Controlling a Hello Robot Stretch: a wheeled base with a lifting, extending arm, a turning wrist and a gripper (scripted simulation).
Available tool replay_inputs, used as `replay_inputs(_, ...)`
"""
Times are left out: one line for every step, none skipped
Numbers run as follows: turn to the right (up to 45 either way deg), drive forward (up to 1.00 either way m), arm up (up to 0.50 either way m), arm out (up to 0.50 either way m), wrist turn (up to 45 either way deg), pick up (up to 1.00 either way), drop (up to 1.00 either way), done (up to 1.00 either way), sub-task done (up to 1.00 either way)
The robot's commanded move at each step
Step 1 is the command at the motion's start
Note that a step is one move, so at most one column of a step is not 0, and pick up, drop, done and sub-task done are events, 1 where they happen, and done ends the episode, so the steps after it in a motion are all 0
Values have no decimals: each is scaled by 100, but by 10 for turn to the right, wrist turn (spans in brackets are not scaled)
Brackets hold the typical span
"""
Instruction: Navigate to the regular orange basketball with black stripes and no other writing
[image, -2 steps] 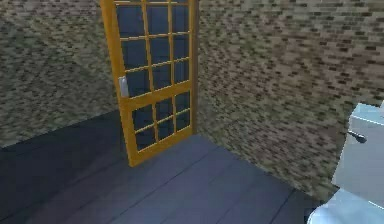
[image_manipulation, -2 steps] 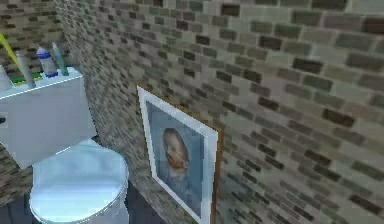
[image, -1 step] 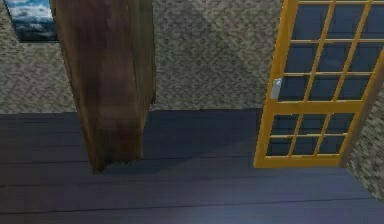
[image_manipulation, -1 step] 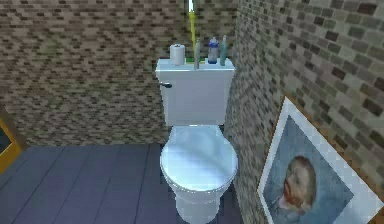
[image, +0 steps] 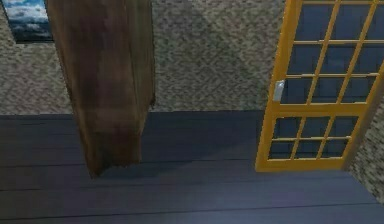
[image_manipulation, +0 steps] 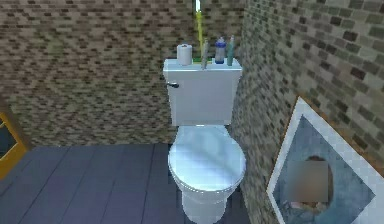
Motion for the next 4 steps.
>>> replay_inputs(-450, 0, 0, 0, 0, 0, 0, 0, 0)
replay_inputs(-120, 0, 0, 0, 0, 0, 0, 0, 0)
replay_inputs(0, 100, 0, 0, 0, 0, 0, 0, 0)
replay_inputs(0, 45, 0, 0, 0, 0, 0, 0, 0)
